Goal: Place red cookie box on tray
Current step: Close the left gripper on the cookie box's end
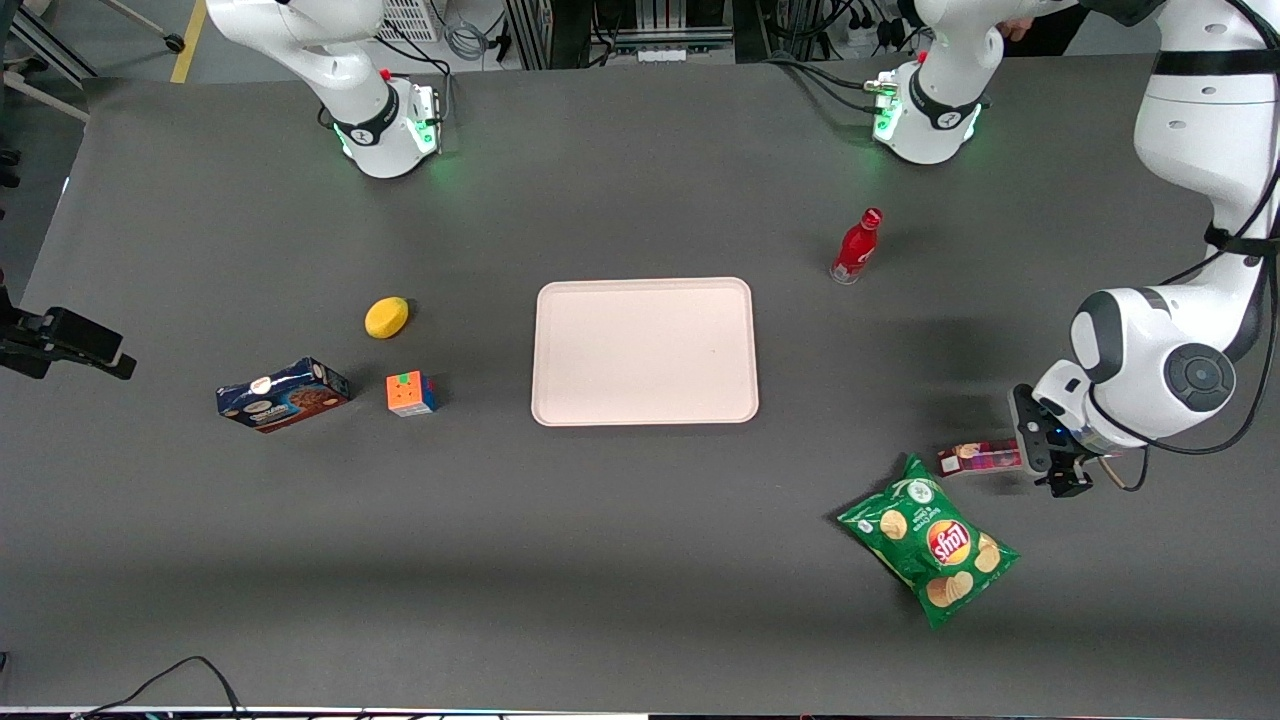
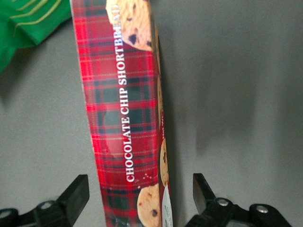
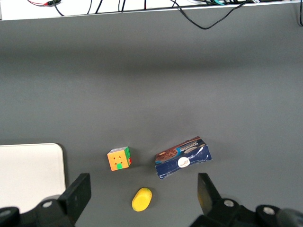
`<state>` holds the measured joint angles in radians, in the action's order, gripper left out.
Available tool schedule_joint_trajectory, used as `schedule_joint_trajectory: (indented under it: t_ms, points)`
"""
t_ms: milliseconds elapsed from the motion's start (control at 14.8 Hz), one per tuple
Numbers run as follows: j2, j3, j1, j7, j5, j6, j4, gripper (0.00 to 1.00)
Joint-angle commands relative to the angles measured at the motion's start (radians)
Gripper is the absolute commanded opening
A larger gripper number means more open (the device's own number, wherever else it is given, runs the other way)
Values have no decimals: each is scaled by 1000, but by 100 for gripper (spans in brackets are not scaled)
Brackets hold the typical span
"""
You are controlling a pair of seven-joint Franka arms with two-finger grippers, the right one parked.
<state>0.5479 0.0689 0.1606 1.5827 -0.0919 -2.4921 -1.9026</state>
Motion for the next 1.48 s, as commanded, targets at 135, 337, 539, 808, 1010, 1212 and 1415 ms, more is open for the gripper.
schedule_joint_trajectory:
  t_ms: [135,337,539,808,1010,1212,1415]
  points:
    - [-5,2,4,45,15,-11,0,32]
    - [-19,3,1,45,15,1,19,16]
    - [-46,5,-4,43,15,45,46,8]
    - [-115,5,-6,42,20,241,166,6]
    - [-172,5,-7,40,23,456,288,6]
    - [-233,6,-9,33,26,558,338,6]
    - [-282,6,-9,-31,37,578,336,6]
